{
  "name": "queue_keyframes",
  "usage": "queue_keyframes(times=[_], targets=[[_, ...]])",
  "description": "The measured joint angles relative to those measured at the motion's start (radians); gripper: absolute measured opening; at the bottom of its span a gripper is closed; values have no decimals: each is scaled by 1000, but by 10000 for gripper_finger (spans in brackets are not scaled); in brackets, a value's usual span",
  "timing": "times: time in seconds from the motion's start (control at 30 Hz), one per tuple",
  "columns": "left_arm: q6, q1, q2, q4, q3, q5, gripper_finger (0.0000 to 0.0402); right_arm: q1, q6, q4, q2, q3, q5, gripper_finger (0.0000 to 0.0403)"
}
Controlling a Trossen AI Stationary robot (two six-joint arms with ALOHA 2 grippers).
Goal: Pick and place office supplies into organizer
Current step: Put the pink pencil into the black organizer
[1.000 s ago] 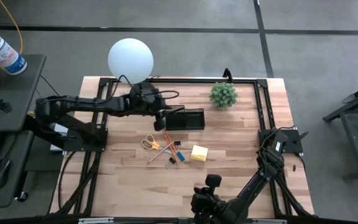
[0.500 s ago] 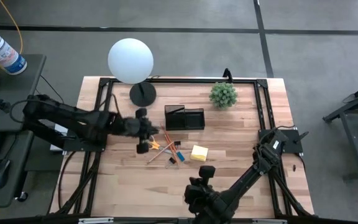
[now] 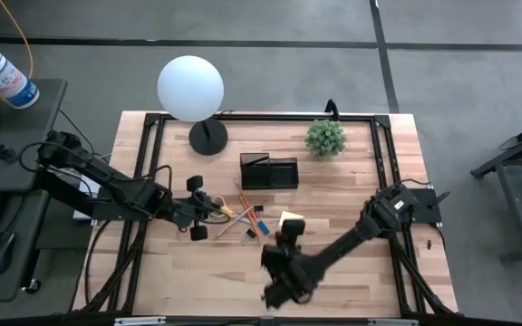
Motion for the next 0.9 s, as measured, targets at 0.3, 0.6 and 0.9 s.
queue_keyframes(times=[0.3,0.6,0.9], targets=[[29,3,-41,-3,0,-32,7,-151,3,180,-224,-583,-79,11],[-169,3,-80,-8,1,-6,7,-243,-340,810,-745,-1034,-278,11],[-423,3,-23,-4,1,7,8,-328,-579,1146,-1025,-1290,-518,11]])
